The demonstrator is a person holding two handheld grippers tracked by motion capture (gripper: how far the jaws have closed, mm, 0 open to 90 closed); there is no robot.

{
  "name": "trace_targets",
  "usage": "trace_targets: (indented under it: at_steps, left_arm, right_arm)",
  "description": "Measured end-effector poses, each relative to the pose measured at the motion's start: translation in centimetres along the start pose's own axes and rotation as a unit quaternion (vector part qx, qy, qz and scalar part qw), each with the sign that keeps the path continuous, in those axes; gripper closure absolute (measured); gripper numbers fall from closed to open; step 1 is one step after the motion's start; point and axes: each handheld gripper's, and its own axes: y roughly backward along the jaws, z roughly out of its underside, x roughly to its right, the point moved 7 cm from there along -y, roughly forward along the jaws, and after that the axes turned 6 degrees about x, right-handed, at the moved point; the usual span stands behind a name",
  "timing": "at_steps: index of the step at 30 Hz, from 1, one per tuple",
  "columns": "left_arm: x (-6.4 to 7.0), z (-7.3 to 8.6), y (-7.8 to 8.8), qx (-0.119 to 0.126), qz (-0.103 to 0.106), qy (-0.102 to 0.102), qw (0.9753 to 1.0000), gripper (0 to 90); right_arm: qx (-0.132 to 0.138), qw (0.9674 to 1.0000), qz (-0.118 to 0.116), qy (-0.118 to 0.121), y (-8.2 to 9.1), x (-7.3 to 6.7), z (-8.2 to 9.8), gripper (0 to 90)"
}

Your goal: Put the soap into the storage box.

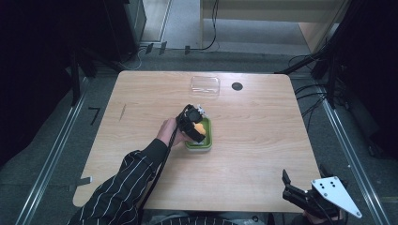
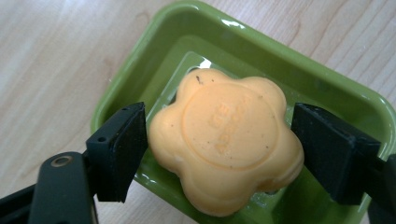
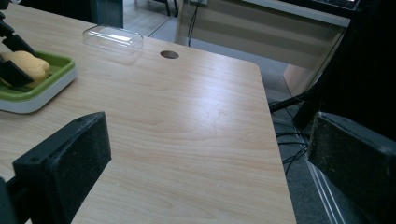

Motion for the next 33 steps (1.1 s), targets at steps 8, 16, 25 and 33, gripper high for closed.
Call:
trace_targets:
  at_steps: [8,16,25,33]
  left_arm:
    - [0.2,0.0,-0.2,-0.008,-0.001,-0.013,0.9999,24.2]
    - [0.3,-0.1,-0.2,-0.005,-0.008,-0.024,0.9997,26.6]
    - [0.4,-0.6,-0.4,0.042,-0.003,-0.017,0.999,26.8]
    - [0.6,-0.5,-1.0,0.03,-0.001,-0.022,0.9993,26.8]
  right_arm:
    - [0.0,1.0,0.0,0.0,0.0,0.0,0.0,0.0]
    - [0.0,1.0,0.0,0.0,0.0,0.0,0.0,0.0]
    - [0.0,1.0,-0.002,0.001,-0.1,0.0,0.0,0.0]
    - [0.001,1.0,-0.001,-0.001,-0.1,0.0,0.0,0.0]
